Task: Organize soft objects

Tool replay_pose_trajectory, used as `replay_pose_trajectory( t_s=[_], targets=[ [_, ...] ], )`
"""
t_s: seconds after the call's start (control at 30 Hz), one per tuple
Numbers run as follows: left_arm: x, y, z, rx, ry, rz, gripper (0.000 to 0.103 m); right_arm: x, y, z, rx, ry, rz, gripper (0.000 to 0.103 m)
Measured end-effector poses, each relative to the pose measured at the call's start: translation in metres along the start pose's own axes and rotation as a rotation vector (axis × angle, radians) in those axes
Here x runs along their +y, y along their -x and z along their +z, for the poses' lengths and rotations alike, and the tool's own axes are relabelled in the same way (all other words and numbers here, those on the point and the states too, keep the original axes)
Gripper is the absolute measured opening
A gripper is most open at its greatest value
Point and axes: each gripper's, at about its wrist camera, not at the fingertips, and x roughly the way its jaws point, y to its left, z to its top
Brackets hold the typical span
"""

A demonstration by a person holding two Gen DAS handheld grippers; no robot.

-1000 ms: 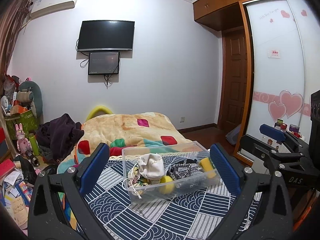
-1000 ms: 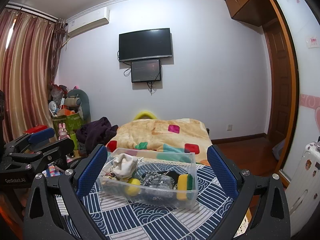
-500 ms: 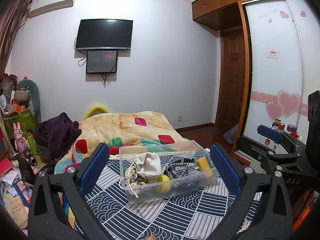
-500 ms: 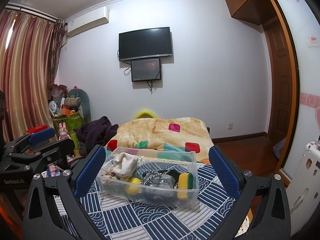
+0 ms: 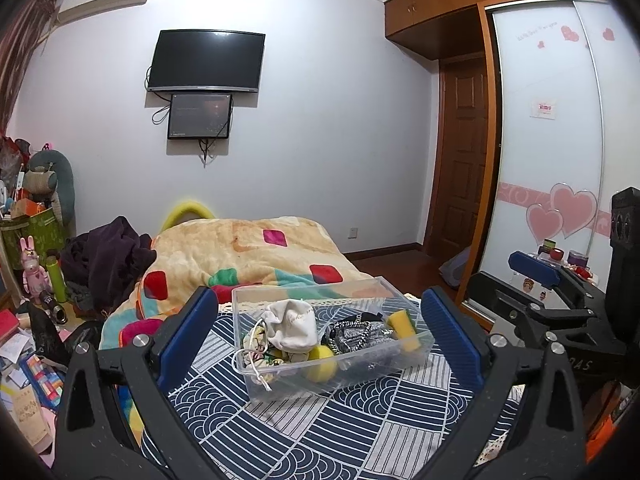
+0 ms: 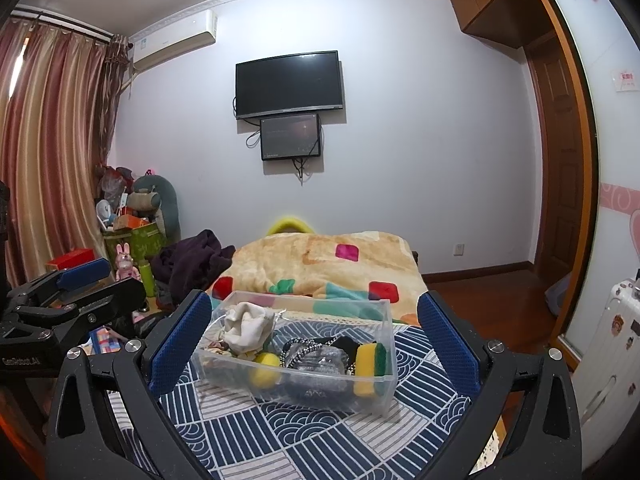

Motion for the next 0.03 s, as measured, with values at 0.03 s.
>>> replay_pose_trajectory(
  t_s=[0.03],
  targets=[
    [-0.0004,0.0001,-0.0002,0.001,-0.001,-0.002,0.103,-0.0003,0.0,-0.0002,0.0,0.0,-0.001,0.103]
  ],
)
